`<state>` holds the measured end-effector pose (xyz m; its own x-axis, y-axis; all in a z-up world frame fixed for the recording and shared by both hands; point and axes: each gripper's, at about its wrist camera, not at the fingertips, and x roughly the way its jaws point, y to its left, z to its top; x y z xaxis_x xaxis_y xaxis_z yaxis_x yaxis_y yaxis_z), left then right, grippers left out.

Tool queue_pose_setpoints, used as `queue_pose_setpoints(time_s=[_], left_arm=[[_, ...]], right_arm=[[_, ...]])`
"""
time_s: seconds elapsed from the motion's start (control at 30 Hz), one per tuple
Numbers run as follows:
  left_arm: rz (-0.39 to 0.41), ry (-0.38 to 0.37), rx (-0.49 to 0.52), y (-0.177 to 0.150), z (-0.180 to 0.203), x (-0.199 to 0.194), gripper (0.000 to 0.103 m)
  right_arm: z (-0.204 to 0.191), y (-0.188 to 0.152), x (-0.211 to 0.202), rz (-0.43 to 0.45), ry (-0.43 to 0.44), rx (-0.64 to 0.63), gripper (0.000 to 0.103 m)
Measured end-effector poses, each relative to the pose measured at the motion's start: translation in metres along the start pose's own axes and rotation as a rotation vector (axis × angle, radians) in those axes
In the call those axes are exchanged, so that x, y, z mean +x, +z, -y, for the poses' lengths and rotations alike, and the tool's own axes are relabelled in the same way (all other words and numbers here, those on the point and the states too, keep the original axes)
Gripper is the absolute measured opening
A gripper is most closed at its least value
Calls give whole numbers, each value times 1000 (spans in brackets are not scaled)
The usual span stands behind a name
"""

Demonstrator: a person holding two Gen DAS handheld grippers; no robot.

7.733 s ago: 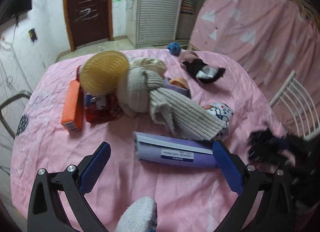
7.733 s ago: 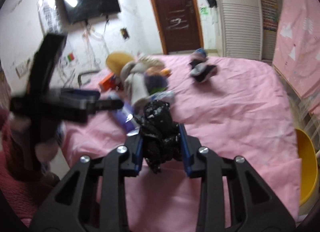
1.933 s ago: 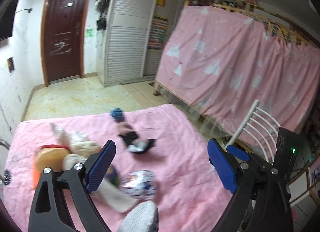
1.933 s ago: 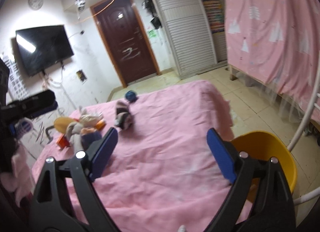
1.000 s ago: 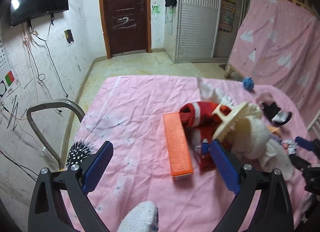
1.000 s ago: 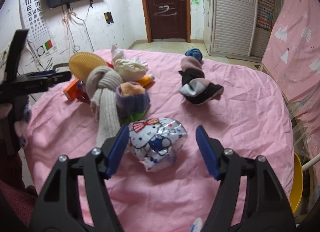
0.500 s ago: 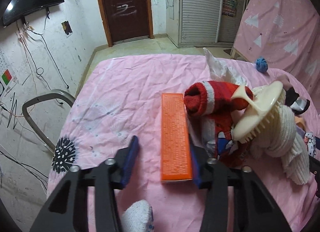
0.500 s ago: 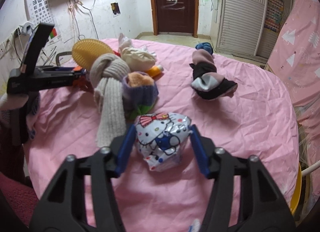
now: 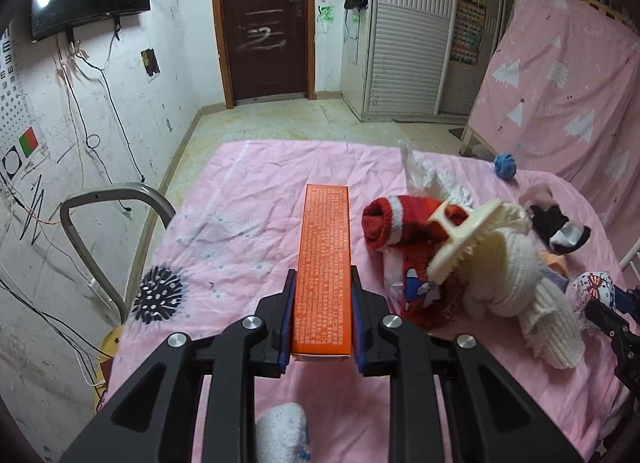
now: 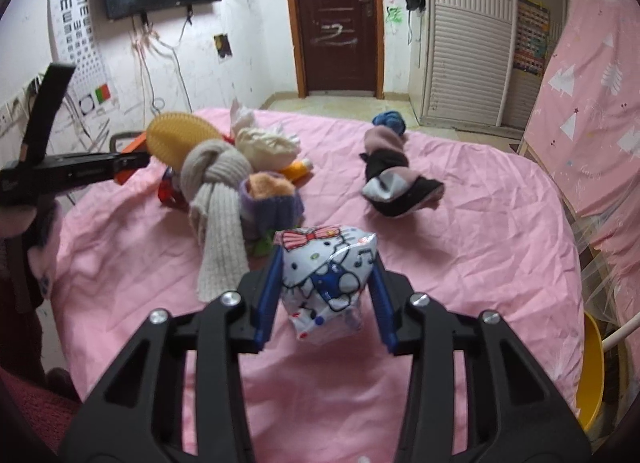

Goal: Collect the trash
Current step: 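Grasp the Hello Kitty snack bag with the right tool while the left tool grasps the orange box, then carry the snack bag and orange box with both tools over the yellow bucket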

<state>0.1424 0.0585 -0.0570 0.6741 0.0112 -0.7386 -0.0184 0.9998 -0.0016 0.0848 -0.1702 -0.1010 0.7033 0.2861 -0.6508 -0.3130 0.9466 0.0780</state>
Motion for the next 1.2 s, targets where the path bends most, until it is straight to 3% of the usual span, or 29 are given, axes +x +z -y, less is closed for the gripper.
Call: queue_pose_setpoints(time_s=[0.2, 0.53, 1.2], left_arm=[[67, -21, 6, 3, 15, -35, 14], [140, -130, 98, 10, 82, -75, 14], [134, -320, 325, 7, 236, -89, 14]], right_arm=[[16, -1, -26, 68, -1, 37, 39], [63, -9, -74, 171, -64, 127, 39], [163, -47, -128, 273, -189, 310, 40]])
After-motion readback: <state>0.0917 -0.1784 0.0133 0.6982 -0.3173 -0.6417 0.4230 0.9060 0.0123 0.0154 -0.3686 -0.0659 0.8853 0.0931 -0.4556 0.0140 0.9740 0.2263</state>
